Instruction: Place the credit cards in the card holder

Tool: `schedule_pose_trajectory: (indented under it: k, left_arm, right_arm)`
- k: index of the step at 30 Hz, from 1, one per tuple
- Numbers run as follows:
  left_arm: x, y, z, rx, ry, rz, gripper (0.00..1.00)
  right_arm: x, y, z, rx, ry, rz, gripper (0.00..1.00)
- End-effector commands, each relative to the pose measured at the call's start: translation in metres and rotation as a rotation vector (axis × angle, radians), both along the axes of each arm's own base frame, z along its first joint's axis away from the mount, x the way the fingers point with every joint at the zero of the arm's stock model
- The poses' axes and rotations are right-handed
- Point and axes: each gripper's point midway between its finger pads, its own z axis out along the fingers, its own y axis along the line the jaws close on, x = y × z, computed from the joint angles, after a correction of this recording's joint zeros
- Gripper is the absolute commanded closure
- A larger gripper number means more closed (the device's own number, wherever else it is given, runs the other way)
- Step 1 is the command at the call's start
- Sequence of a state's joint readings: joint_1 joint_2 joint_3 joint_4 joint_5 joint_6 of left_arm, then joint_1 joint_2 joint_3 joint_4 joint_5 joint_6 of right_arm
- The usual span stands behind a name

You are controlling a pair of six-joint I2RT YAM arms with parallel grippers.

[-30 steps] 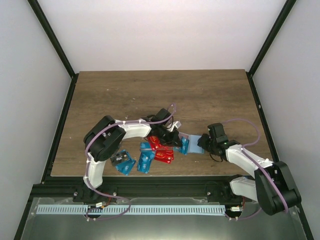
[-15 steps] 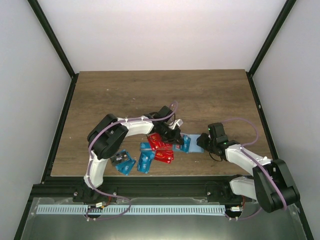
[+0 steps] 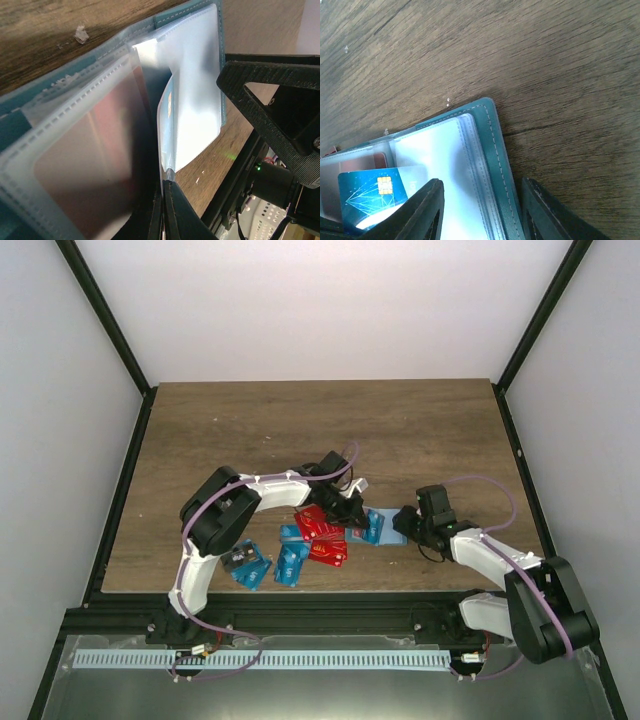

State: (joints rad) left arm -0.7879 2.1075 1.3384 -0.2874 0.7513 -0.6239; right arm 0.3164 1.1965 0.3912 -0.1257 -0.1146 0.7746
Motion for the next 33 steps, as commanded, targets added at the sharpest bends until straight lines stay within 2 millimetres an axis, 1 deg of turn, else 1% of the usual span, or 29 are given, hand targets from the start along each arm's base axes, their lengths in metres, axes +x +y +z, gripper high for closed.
schedule_pose_trajectory:
  k: [1, 4, 13, 22, 27, 33]
  left_arm:
    - [0.011, 0.004, -0.013, 0.039, -0.003, 0.036, 0.96]
    - [0.015, 0.005, -0.012, 0.036, -0.007, 0.046, 0.96]
    - [0.018, 0.003, -0.014, 0.033, -0.008, 0.058, 0.96]
    - [0.014, 0.000, -0.017, 0.021, -0.007, 0.078, 0.96]
    - [0.009, -0.001, -0.022, 0.026, 0.011, 0.095, 0.96]
    - [-0.001, -0.004, -0.028, 0.038, 0.004, 0.060, 0.96]
  right_arm:
    - [-0.021, 0.003, -0.016, 0.025, 0.082, 0.032, 0.56]
    - [-0.025, 0.005, -0.019, 0.038, 0.092, 0.038, 0.56]
    - [-0.029, 0.012, -0.020, 0.086, 0.100, 0.058, 0.57]
    - [-0.034, 0.021, -0.020, 0.150, 0.112, 0.067, 0.59]
    - [-0.039, 0.025, -0.019, 0.186, 0.116, 0.071, 0.59]
    - [-0.037, 0.026, -0.016, 0.184, 0.108, 0.081, 0.59]
